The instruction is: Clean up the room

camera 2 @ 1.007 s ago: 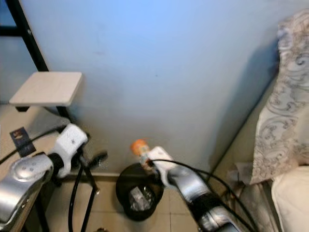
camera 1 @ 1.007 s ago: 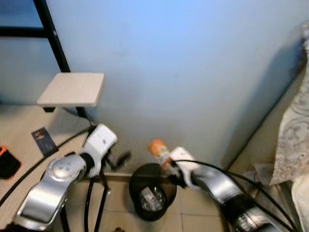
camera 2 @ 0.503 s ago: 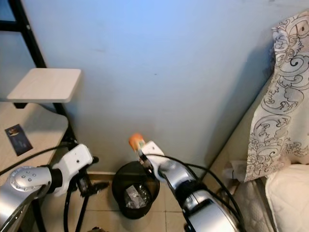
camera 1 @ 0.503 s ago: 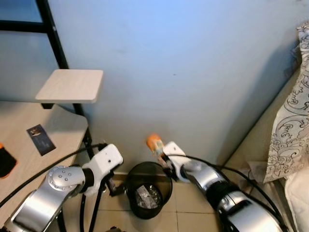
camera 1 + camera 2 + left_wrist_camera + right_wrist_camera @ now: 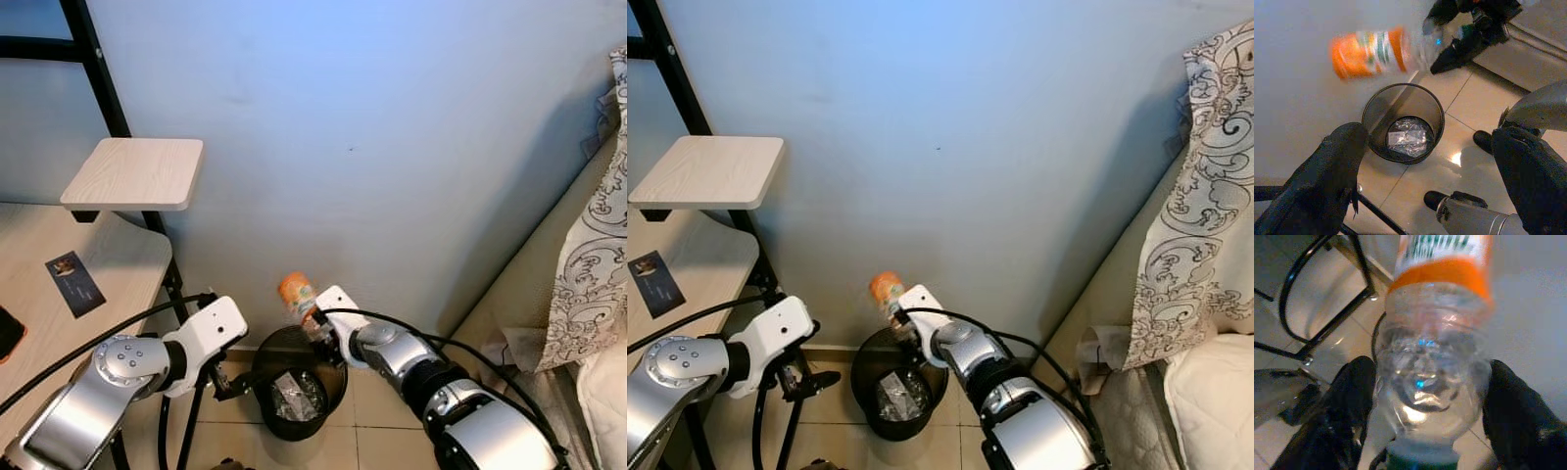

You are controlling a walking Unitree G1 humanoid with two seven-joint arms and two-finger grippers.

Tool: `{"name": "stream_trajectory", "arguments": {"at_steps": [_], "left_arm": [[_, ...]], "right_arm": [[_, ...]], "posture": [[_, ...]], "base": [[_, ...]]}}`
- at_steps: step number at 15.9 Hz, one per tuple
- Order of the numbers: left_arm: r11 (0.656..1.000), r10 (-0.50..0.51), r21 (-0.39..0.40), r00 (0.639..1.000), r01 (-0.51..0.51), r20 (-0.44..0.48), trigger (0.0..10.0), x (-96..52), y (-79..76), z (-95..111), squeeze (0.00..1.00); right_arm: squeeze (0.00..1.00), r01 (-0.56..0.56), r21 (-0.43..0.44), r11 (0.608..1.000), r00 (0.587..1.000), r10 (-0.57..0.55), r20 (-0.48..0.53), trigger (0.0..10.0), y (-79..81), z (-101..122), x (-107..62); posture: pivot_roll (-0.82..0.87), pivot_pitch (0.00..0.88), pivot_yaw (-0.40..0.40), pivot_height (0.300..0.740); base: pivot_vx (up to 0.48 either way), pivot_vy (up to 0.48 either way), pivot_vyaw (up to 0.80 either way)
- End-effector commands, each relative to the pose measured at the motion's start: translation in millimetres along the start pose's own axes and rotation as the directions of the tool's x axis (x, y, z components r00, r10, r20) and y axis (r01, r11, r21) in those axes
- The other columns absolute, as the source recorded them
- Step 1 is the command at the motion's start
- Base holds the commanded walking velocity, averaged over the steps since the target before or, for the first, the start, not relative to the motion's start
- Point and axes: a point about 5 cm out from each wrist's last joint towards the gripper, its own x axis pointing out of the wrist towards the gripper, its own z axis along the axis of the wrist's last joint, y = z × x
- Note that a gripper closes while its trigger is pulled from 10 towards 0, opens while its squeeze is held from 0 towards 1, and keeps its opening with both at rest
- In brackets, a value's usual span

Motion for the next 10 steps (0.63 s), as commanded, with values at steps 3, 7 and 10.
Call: {"name": "stream_trajectory", "arguments": {"at_steps": [3, 7, 10], "left_arm": [[1.0, 0.025, 0.011, 1.0, -0.025, -0.008, 10.0, -3.5, 2.7, -0.4, 0.0], [0.996, 0.089, -0.004, 0.996, -0.089, 0.012, 10.0, -5.5, 5.9, -3.6, 0.0], [0.996, 0.089, -0.004, 0.996, -0.089, 0.012, 10.0, -5.5, 5.9, -3.6, 0.0]], "right_arm": [[1.0, -0.071, 0.062, 0.996, 0.997, 0.07, 0.026, 10.0, 5.0, 2.9, 0.8], [1.0, -0.082, 0.108, 0.991, 0.993, 0.072, 0.092, 10.0, -3.5, -2.5, -2.8], [1.0, -0.082, 0.108, 0.991, 0.993, 0.072, 0.092, 10.0, -3.5, -2.5, -2.8]], "posture": [[-0.05, 0.0, -0.073, 0.74], [-0.05, 0.0, -0.076, 0.74], [-0.05, 0.0, -0.076, 0.74]], "base": [[0.0, 0.0, 0.0], [0.0, 0.0, 0.0], [0.0, 0.0, 0.0]]}}
